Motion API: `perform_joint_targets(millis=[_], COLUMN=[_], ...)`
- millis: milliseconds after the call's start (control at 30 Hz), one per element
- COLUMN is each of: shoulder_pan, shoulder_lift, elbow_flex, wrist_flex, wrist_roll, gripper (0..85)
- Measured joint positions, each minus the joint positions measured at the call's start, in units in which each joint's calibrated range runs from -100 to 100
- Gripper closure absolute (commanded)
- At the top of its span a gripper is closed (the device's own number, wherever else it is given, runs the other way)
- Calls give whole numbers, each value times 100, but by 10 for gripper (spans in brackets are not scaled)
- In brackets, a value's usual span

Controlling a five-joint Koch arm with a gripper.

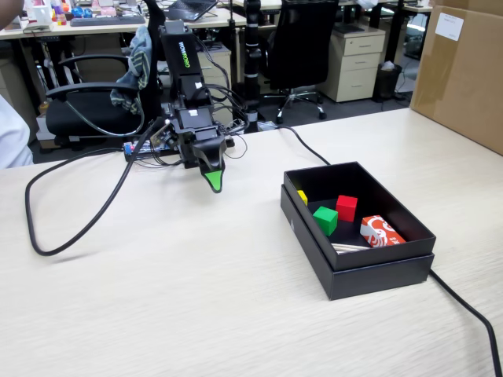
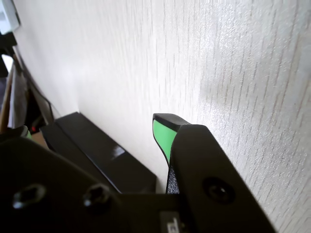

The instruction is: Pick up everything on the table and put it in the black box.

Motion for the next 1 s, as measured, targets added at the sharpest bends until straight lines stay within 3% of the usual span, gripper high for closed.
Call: perform_joint_targets(millis=[433, 1000], shoulder_pan=[-39, -34], shoulder_lift=[-285, 207], elbow_flex=[-1743, -1853], wrist_flex=[1401, 1611], wrist_roll=[-225, -259], gripper=[350, 359])
